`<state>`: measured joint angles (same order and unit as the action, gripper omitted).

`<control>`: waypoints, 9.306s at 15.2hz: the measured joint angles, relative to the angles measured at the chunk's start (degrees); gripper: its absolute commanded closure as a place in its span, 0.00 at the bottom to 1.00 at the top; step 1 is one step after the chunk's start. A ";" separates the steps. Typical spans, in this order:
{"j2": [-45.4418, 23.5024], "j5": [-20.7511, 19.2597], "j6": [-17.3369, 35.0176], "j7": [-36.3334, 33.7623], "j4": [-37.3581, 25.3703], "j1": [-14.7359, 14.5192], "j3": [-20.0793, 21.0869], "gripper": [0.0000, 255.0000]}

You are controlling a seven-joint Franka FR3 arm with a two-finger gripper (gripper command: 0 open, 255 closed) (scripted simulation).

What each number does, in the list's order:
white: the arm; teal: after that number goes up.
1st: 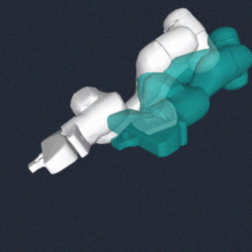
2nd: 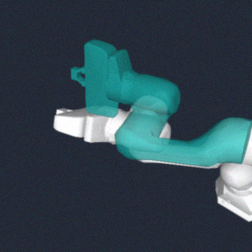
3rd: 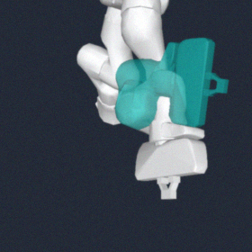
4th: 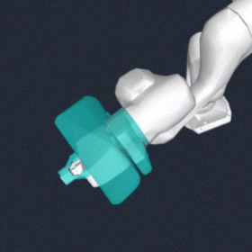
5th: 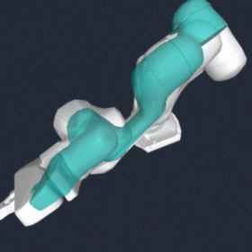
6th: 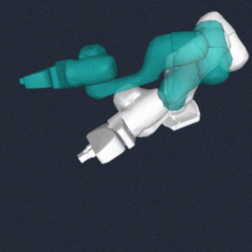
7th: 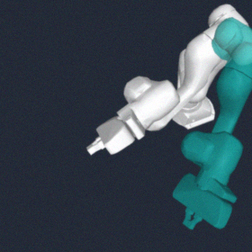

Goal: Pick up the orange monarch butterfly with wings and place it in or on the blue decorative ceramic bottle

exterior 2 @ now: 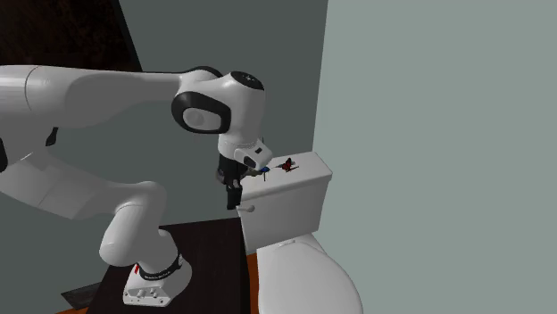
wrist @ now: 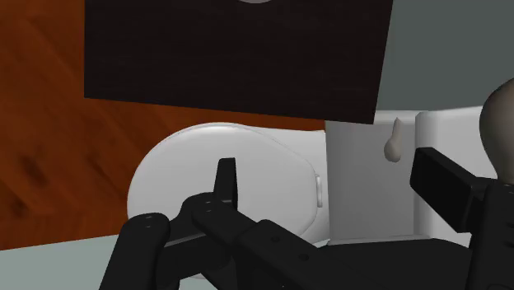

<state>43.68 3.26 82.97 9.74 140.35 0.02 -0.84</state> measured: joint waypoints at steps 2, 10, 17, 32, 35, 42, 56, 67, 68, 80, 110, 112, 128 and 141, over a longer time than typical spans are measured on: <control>-0.49 0.46 0.84 -0.46 0.18 -0.31 0.58 0.00; -9.21 5.00 12.18 -5.88 -0.28 -4.02 7.87 0.00; -20.58 6.55 23.02 -11.32 -3.79 -6.54 14.72 0.00; -49.27 -4.40 37.27 -27.24 -21.96 -11.38 25.22 0.00; -56.37 -8.83 37.99 -30.90 -28.27 -13.59 25.63 0.00; -70.31 -16.93 37.16 -36.99 -42.81 -20.19 24.75 0.00; -73.91 -18.84 41.31 -38.03 -42.09 -20.95 23.71 1.00; -73.67 -18.75 41.06 -37.94 -42.13 -20.87 23.75 1.00; -73.34 -18.58 40.69 -37.85 -42.18 -20.81 23.86 1.00; -69.12 -16.33 33.53 -36.29 -45.49 -20.14 25.08 1.00; -62.91 -13.06 14.64 -34.50 -58.74 -20.47 26.77 1.00; -58.11 -11.19 16.24 -34.72 -52.71 -19.61 27.41 1.00; -25.36 4.48 19.90 -37.00 -19.88 -22.90 30.33 1.00; -26.06 5.02 29.32 -37.52 -11.08 -23.40 31.64 1.00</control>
<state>17.62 8.28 112.30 -27.78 129.27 -23.37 30.80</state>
